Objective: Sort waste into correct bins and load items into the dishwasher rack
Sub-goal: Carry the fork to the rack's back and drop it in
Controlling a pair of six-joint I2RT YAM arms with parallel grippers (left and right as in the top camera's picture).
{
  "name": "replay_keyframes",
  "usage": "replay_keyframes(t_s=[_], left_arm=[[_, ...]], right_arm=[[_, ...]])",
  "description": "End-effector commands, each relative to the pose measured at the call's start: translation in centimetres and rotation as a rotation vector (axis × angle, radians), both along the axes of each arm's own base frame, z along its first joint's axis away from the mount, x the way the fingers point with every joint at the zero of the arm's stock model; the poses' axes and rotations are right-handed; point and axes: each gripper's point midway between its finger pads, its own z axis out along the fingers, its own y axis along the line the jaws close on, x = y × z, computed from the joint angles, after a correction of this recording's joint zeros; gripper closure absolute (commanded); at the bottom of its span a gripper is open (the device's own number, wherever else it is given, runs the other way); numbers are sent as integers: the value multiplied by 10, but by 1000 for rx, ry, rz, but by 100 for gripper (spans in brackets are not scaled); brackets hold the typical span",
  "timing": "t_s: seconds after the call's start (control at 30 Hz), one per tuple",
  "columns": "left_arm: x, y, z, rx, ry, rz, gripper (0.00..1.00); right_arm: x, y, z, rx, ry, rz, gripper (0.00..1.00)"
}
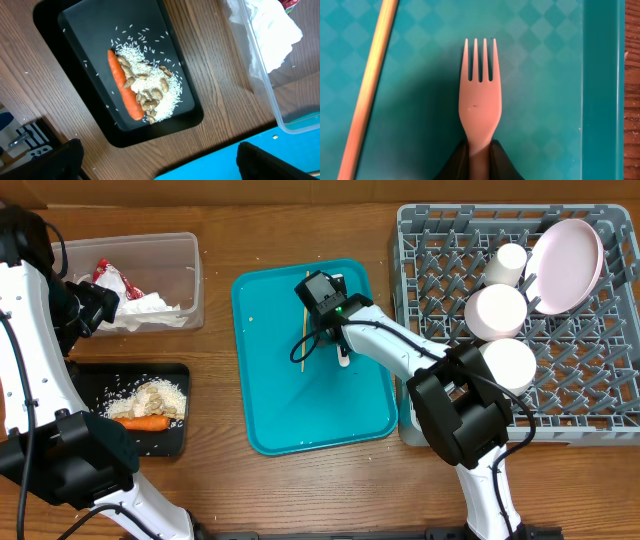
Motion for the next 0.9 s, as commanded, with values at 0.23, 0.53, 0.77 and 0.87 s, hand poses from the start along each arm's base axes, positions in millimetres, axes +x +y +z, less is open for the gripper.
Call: replay_keyframes(t_s=[0.23,0.53,0.77,0.87], left_arm=[[-2,-3,9,9,-24,-6,0],[-2,-3,9,9,-24,-6,0],[-2,-3,9,9,-24,-6,0],[-2,-3,9,9,-24,-6,0]], right_arm=[[25,-41,125,129,-66,-112,96],[30,-158,213,295,-115,-101,96],[29,-184,215,489,-81,36,96],[32,-187,205,487,-83,33,96]])
